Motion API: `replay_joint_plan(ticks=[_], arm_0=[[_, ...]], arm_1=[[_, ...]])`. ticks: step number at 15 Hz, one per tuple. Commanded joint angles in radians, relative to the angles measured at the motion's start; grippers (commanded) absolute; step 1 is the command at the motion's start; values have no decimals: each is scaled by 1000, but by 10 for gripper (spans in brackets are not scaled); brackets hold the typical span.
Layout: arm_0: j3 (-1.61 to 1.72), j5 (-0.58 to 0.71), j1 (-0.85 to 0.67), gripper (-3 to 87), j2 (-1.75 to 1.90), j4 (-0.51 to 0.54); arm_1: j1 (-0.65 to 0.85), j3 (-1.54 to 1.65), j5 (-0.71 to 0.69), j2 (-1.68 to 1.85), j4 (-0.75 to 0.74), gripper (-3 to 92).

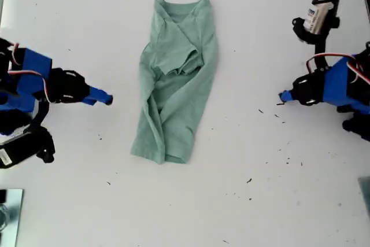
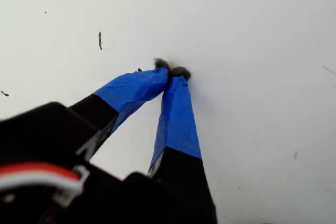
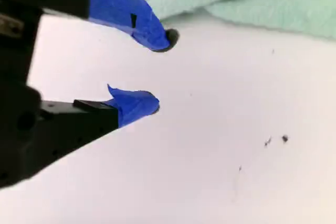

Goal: Fold t shirt

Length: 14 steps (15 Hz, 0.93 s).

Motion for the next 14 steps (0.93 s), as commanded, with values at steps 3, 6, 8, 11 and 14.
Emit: replay_joint_plan(ticks=[3, 6, 8, 11, 14], arm_0=[[190, -52, -11, 69, 104, -101], [186, -54, -5, 57, 51, -129], [140, -58, 0, 66, 48, -103], [-276, -106, 123, 211, -118, 78], [-721, -69, 225, 235, -512, 169]], arm_1=[[0, 2, 14, 3, 15, 10], [-3, 2, 15, 3, 15, 10], [-28, -23, 25, 0, 17, 11], [-181, -634, 170, -328, 262, 279], [-334, -1331, 253, -842, 365, 299]])
